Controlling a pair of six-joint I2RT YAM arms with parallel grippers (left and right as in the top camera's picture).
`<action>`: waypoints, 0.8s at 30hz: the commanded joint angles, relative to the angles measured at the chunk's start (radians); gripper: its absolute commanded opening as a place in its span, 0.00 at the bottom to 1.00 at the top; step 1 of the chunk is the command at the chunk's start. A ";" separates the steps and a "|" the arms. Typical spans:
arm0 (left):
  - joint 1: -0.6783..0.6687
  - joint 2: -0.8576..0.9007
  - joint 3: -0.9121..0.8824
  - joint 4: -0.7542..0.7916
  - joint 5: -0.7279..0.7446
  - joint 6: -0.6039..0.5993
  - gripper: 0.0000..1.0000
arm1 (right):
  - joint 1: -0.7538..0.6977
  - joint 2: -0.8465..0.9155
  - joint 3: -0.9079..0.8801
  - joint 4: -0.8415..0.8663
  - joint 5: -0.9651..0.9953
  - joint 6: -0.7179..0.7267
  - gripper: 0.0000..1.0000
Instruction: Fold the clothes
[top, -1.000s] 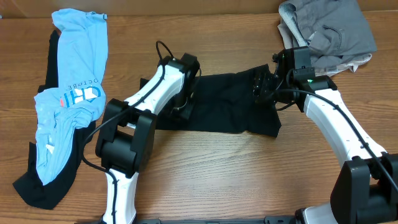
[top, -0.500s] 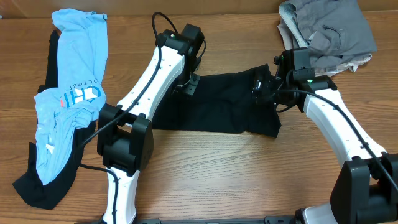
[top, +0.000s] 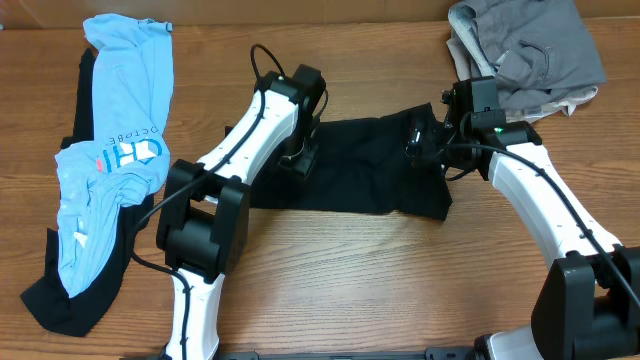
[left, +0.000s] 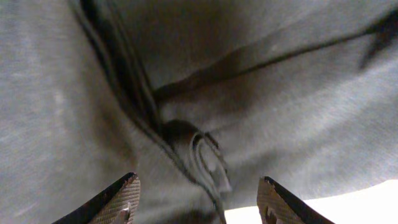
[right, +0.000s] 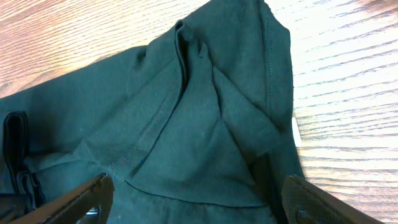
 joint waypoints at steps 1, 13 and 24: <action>0.002 -0.004 -0.044 0.030 -0.005 0.019 0.61 | 0.000 0.003 -0.005 0.005 0.011 -0.004 0.90; 0.002 -0.004 -0.108 0.069 -0.085 -0.031 0.22 | 0.000 0.003 -0.005 0.005 0.012 -0.004 0.90; 0.002 -0.005 -0.018 -0.006 -0.156 -0.098 0.04 | 0.000 0.003 -0.005 0.006 0.012 -0.004 0.90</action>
